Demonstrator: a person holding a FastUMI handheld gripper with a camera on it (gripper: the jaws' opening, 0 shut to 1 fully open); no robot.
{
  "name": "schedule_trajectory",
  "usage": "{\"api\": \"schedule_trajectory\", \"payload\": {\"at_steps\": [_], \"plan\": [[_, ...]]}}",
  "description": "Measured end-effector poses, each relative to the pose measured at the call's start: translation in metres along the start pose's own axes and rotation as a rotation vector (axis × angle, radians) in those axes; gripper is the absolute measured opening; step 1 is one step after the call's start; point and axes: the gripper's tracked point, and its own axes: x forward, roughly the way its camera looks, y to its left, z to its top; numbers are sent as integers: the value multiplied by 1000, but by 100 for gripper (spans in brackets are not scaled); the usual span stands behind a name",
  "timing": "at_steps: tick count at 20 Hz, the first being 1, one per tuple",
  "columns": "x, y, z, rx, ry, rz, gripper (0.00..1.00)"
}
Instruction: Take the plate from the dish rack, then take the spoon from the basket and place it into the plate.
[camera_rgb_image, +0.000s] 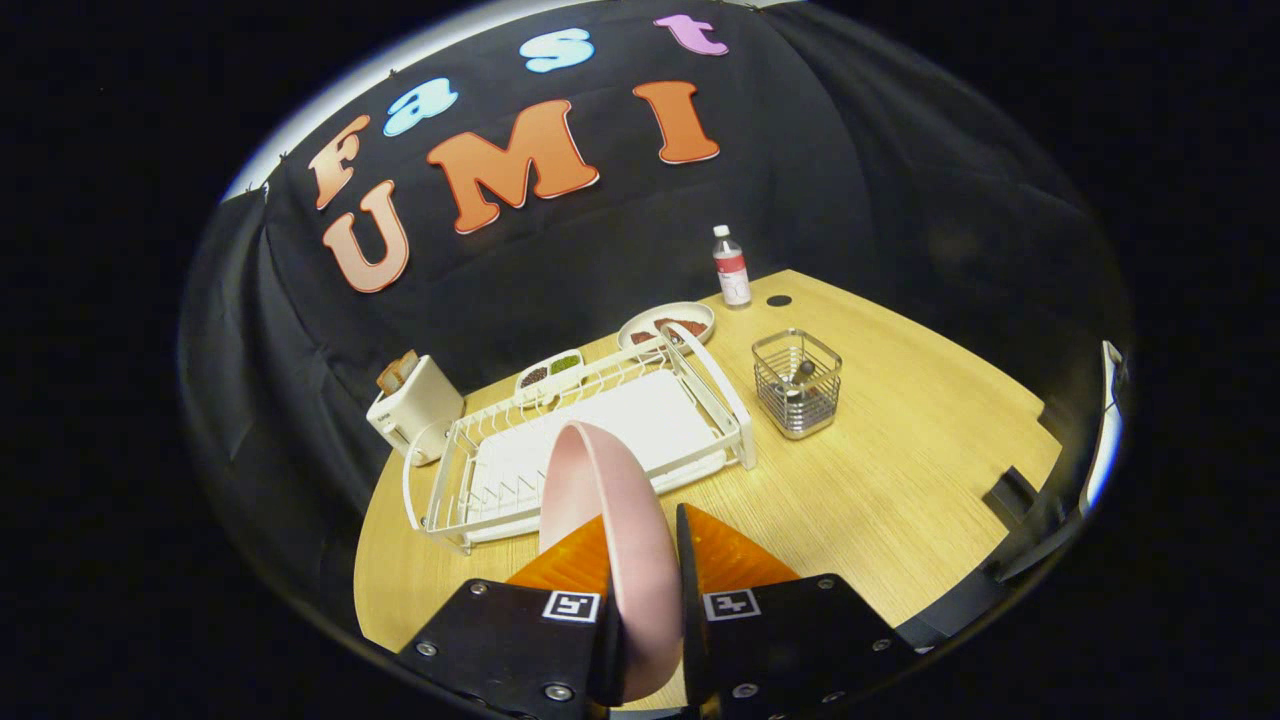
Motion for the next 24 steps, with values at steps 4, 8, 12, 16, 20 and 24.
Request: {"api": "schedule_trajectory", "payload": {"at_steps": [4,8,12,16,20,24], "plan": [[3,-9,-36,40,53,-3,23],[18,-9,-61,103,101,17,23],[37,-3,-82,194,146,53,23],[59,3,-86,256,162,92,23],[73,1,-91,271,197,84,25],[81,-5,-99,255,239,62,30]]}}
